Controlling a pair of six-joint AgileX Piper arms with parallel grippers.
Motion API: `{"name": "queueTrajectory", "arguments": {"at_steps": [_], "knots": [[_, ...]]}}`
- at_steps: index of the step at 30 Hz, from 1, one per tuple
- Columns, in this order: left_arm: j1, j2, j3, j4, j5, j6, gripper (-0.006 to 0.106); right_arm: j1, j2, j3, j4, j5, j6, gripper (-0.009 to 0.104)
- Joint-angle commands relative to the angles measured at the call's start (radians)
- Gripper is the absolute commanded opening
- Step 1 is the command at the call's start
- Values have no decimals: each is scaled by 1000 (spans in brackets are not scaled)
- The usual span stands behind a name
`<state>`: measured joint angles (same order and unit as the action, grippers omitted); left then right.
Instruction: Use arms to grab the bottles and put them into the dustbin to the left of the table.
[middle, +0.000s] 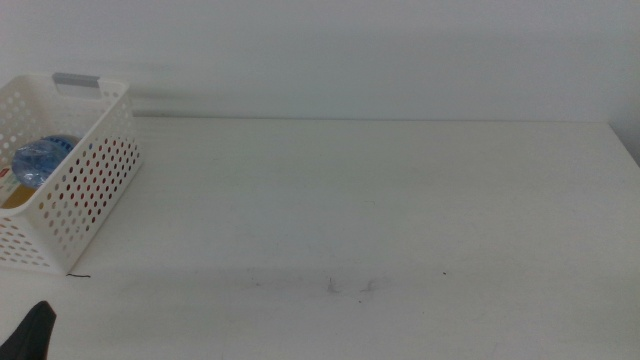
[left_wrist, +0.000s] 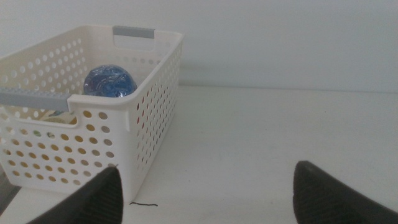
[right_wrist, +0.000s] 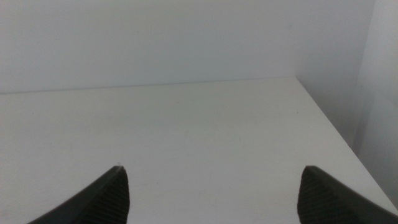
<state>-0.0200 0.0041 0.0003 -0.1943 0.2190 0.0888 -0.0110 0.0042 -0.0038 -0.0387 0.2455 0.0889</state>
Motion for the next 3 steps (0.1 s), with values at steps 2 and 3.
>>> {"name": "queueTrajectory", "arguments": {"at_steps": [2, 3], "knots": [[1, -4, 0, 3, -15, -9, 94, -7, -4, 4, -10, -13, -3, 90], [1, -4, 0, 3, -15, -9, 94, -7, -4, 4, -10, -13, -3, 90]]}}
